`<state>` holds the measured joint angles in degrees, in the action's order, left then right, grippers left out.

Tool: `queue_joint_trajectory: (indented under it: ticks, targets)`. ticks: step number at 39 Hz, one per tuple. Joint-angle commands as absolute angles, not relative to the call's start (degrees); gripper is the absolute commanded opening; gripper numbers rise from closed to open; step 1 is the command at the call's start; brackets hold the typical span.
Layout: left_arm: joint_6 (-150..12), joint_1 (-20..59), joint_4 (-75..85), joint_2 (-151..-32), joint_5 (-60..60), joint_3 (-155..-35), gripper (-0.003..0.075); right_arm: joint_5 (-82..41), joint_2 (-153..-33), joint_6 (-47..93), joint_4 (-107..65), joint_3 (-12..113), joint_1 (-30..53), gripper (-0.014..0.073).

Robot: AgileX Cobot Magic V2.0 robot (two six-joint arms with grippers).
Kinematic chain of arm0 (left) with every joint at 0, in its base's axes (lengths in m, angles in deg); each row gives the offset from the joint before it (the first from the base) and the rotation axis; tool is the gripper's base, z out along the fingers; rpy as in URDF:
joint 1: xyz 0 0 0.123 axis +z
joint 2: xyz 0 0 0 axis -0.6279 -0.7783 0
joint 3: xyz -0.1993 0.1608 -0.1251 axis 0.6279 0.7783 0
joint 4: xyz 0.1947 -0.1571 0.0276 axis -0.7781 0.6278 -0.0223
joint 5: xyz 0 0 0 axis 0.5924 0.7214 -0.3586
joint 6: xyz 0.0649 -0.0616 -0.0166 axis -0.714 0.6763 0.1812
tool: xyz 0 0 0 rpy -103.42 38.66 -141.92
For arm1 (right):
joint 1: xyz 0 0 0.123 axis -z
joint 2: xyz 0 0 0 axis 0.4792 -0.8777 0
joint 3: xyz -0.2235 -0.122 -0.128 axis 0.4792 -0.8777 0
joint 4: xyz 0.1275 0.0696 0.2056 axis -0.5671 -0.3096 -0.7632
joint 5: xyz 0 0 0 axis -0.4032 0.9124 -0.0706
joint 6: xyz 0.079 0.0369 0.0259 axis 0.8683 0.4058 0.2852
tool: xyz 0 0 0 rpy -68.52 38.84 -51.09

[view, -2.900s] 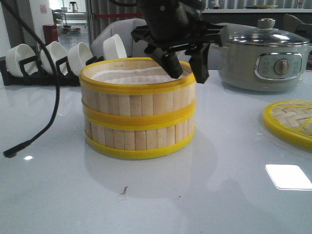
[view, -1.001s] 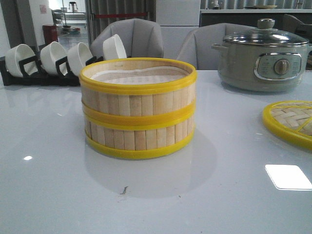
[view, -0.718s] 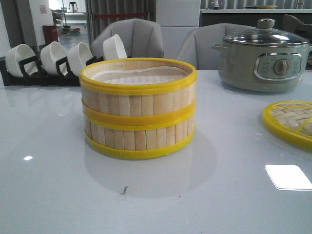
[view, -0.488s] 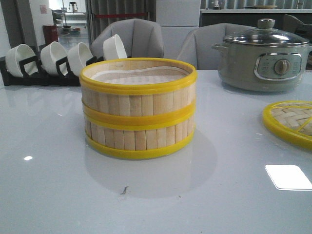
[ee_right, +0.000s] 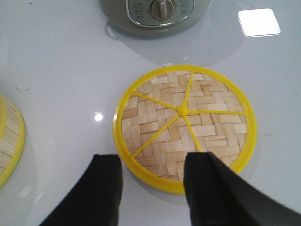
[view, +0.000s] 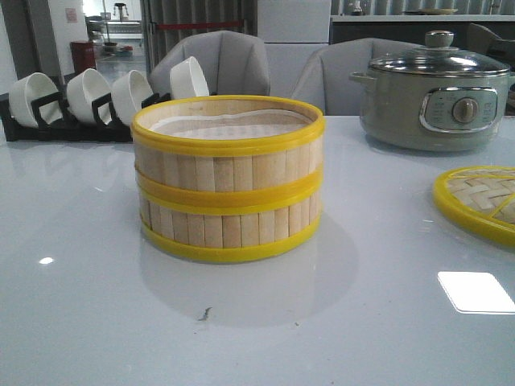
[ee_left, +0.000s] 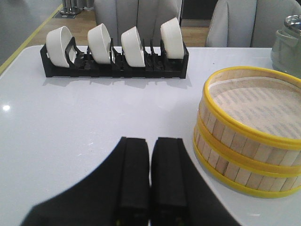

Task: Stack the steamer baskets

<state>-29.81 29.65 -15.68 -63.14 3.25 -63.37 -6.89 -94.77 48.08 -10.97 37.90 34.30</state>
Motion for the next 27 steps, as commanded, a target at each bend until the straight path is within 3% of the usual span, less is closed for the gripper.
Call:
queue_joint_trajectory:
  ticks: [1, 11, 18, 23, 27]
  targets:
    - [-29.49, 29.79, -15.75, -63.20, -1.97, -65.13, 0.0087, -10.79, -94.11, 47.87, -11.07, 39.69, 34.32, 0.0410]
    - [-29.49, 29.79, -15.72, -63.20, -2.09, -65.13, 0.0087, -10.50, -94.11, 47.87, -11.06, 39.69, 34.32, 0.0390]
    - [-29.49, 29.79, -15.72, -63.20, -1.88, -65.13, 0.0087, -10.09, -94.42, 47.87, -11.06, 39.69, 34.32, 0.0248]
    - [-29.49, 29.79, -15.72, -63.20, -1.88, -65.13, 0.0087, -8.72, -94.42, 47.87, -11.06, 39.69, 34.32, 0.0044]
    - [-29.49, 29.79, -15.72, -63.20, -1.88, -65.13, 0.0087, -7.80, -94.42, 47.87, -11.01, 39.69, 34.32, 0.0062]
